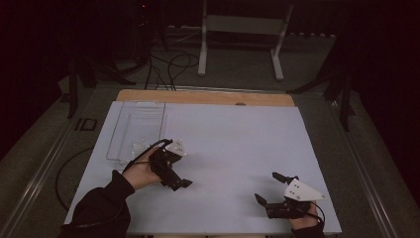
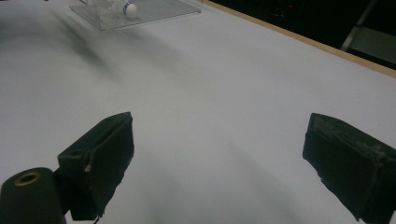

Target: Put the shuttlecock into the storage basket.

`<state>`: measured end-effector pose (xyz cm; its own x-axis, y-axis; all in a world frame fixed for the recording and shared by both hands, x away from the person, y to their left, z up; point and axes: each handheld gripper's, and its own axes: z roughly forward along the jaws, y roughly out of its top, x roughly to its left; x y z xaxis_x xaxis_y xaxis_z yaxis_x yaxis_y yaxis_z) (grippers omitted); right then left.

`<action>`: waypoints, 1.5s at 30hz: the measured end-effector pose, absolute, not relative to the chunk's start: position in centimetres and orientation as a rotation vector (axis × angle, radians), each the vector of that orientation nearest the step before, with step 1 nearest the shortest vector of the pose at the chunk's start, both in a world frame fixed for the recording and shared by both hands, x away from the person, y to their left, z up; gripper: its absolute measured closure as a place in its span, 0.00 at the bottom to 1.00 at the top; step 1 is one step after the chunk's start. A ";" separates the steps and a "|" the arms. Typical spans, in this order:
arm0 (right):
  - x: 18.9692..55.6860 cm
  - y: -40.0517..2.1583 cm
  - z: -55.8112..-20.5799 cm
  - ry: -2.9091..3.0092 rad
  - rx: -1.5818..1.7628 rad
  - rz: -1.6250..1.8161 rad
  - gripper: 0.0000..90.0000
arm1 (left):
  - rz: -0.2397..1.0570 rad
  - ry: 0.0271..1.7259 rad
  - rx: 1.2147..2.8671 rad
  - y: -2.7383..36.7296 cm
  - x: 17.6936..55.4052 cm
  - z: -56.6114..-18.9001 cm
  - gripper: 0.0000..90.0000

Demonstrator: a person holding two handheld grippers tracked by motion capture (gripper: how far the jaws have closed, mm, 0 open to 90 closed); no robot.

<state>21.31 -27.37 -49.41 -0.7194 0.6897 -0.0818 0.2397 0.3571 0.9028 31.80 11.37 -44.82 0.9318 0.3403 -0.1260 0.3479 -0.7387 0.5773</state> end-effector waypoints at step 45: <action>21.3 -27.3 -49.5 2.188 0.814 1.335 0.10 | 0.042 0.604 2.326 16.3 27.1 -50.7 0.00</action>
